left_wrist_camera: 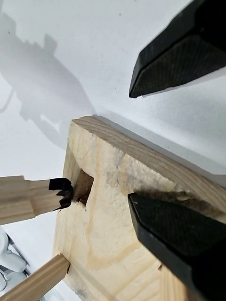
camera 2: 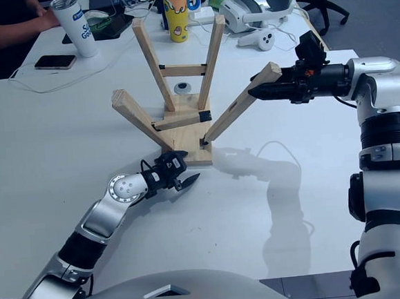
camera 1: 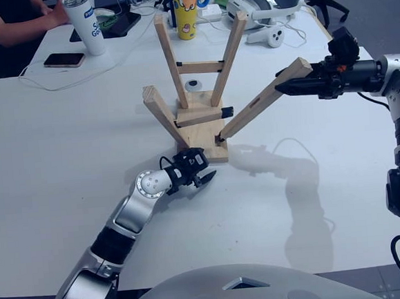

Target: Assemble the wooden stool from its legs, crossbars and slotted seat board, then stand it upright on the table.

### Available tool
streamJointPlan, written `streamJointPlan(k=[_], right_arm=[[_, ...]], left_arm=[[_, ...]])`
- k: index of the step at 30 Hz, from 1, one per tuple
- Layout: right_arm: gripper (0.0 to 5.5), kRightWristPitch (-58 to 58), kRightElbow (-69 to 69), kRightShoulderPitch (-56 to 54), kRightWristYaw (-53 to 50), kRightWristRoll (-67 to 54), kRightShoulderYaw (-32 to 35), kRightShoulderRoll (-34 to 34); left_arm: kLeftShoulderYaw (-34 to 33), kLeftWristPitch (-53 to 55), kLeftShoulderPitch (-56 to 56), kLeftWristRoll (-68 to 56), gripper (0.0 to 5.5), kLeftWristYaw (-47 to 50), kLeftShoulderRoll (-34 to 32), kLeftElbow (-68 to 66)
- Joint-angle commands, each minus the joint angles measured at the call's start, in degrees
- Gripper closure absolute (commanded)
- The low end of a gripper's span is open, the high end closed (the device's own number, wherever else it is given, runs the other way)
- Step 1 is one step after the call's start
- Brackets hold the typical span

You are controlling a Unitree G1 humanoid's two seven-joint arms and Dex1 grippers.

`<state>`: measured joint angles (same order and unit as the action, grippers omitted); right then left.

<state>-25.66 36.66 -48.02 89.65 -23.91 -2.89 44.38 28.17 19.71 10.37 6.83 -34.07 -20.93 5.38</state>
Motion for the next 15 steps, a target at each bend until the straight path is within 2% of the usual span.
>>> streamJointPlan(k=[1, 7, 15], right_arm=[[3.41, -0.92, 0.03, -1.48, 2.45, 0.31, -0.79, -1.01], [3.41, 2.58, 0.63, -1.31, 1.21, 2.79, -0.67, -2.05], [3.41, 7.26, 0.33, -4.24, 1.11, 8.06, -4.56, -3.22]], left_arm=[[0.27, 3.02, -2.18, 0.23, 1.76, -1.13, -0.66, -2.42], [0.01, 2.90, -2.32, 0.04, 1.76, -1.03, -0.11, -2.80], [0.03, 2.77, -1.93, 0.12, 1.76, -1.10, 0.31, -3.07]])
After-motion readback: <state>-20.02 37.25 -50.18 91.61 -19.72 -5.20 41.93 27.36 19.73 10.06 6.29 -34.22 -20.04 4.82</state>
